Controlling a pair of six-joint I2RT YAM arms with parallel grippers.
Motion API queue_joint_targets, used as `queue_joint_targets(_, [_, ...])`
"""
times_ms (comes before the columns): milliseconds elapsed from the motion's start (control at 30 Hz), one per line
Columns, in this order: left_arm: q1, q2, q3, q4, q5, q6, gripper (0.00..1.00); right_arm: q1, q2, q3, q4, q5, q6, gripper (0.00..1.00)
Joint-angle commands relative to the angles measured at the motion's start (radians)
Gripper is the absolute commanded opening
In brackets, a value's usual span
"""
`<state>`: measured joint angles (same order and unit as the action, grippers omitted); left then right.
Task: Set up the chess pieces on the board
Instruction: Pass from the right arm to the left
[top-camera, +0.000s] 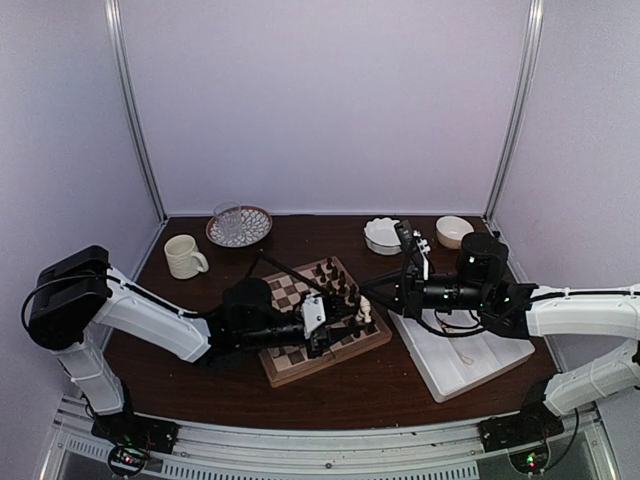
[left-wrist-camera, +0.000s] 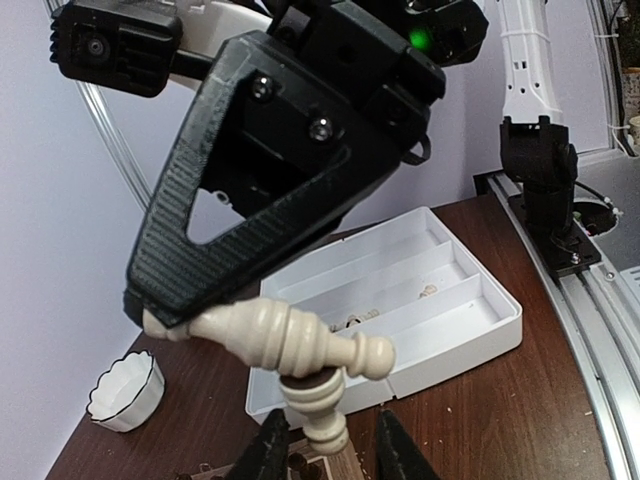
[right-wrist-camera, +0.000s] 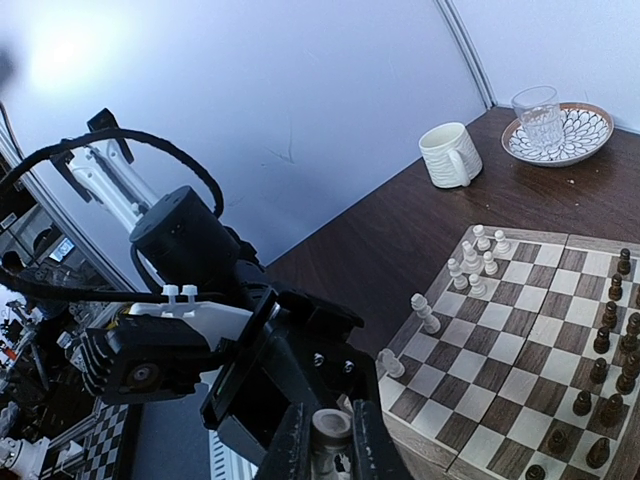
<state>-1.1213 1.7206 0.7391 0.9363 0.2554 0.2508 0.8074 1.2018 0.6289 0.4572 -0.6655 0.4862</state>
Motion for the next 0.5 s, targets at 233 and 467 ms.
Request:
queue_joint_targets(233, [-0.006,-0.011,0.001,0.054,-0.01,-0.003,0.14,0.004,-0.016,-0.013,0.009,0.023,-0.009,0.0])
queue_joint_targets(467, [-0.005,-0.042,-0.048,0.049,-0.032,0.011,0.08,-0.034,-0.107,-0.058,-0.062,0.21,-0.012,0.0])
